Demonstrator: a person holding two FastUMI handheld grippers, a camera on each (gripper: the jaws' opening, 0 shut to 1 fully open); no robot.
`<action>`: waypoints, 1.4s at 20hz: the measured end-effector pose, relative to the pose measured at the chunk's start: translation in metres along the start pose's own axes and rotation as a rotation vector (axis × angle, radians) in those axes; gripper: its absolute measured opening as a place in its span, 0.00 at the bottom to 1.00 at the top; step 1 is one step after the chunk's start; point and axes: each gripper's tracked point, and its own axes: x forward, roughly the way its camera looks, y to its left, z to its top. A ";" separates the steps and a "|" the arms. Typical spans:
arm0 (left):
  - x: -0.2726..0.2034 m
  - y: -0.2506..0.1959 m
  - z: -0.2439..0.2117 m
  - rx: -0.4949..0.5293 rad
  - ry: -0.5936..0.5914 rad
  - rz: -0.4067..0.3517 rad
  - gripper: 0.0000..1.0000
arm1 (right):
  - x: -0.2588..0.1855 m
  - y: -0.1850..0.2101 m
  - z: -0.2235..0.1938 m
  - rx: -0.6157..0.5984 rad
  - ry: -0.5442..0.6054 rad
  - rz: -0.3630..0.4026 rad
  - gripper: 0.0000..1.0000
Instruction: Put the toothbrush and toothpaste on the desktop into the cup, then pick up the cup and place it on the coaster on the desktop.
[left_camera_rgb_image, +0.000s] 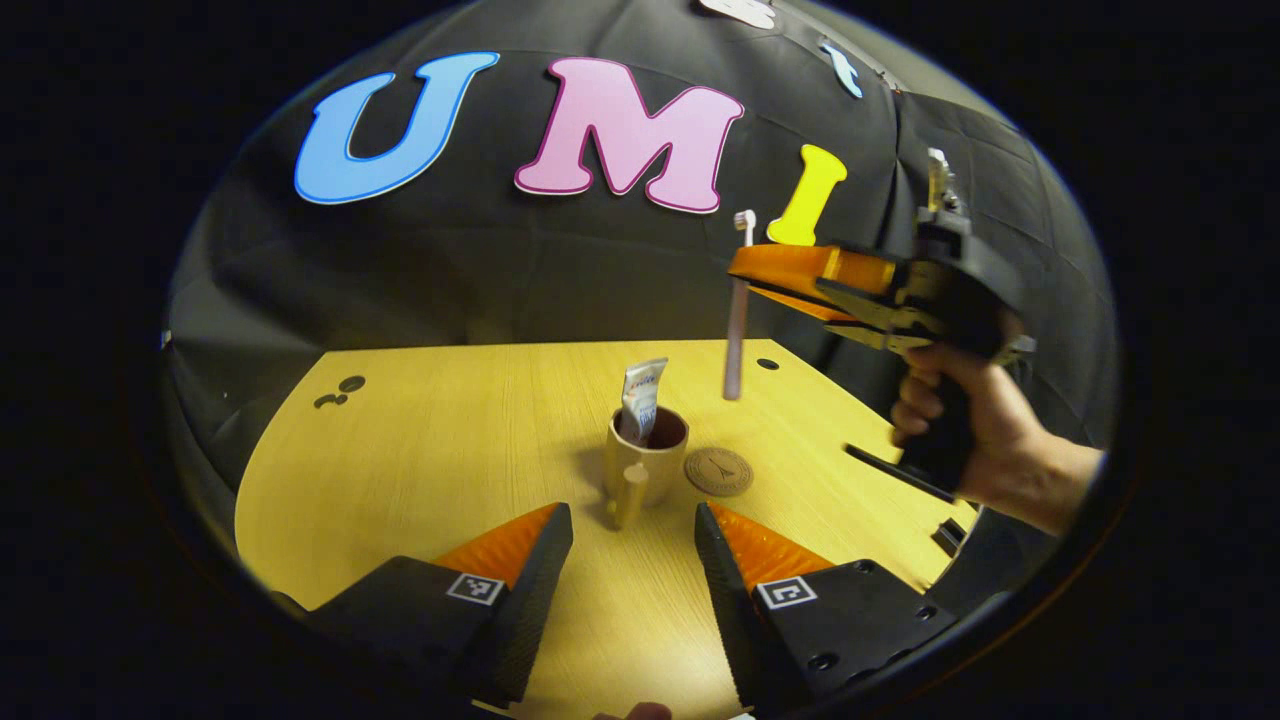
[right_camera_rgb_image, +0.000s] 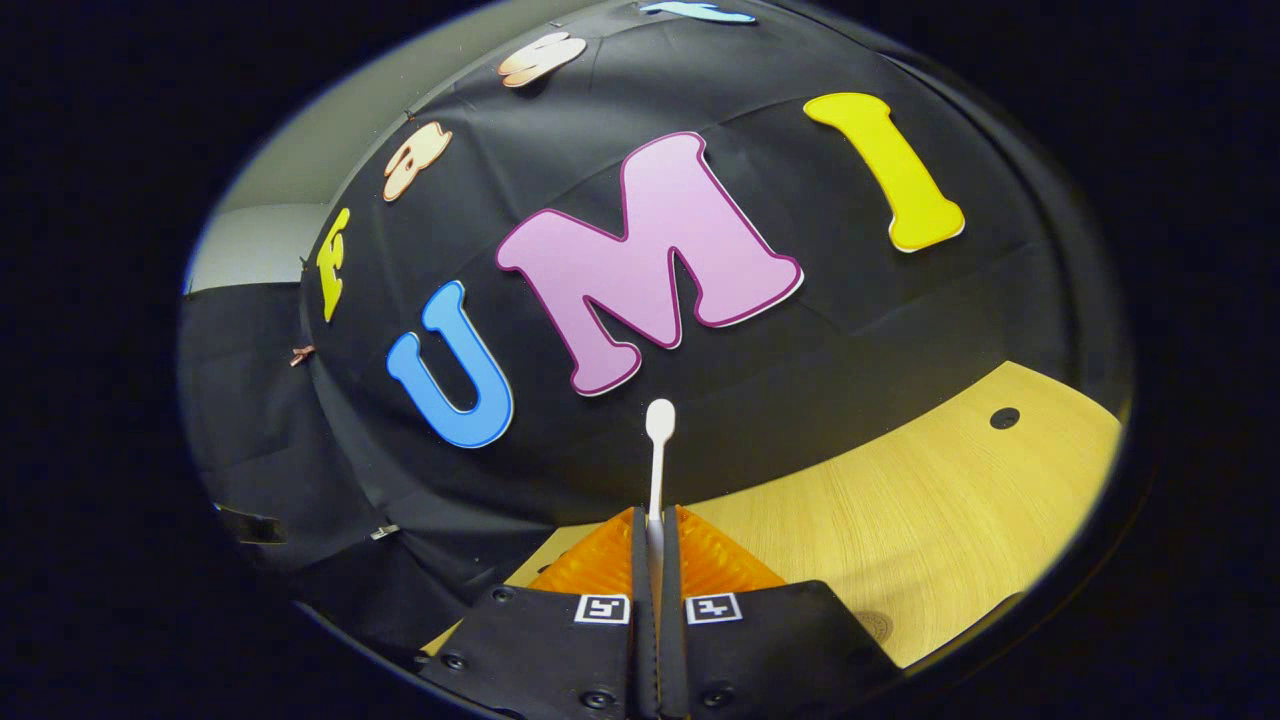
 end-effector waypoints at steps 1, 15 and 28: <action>-0.009 0.001 -0.006 -0.010 0.007 0.001 0.77 | 0.010 -0.004 -0.007 -0.006 -0.003 -0.013 0.06; -0.060 0.044 -0.045 -0.089 0.060 0.088 0.77 | 0.027 -0.058 -0.106 -0.071 0.097 -0.218 0.09; -0.015 0.002 -0.027 -0.085 0.160 0.026 0.77 | -0.035 -0.057 -0.152 0.006 0.378 -0.172 0.34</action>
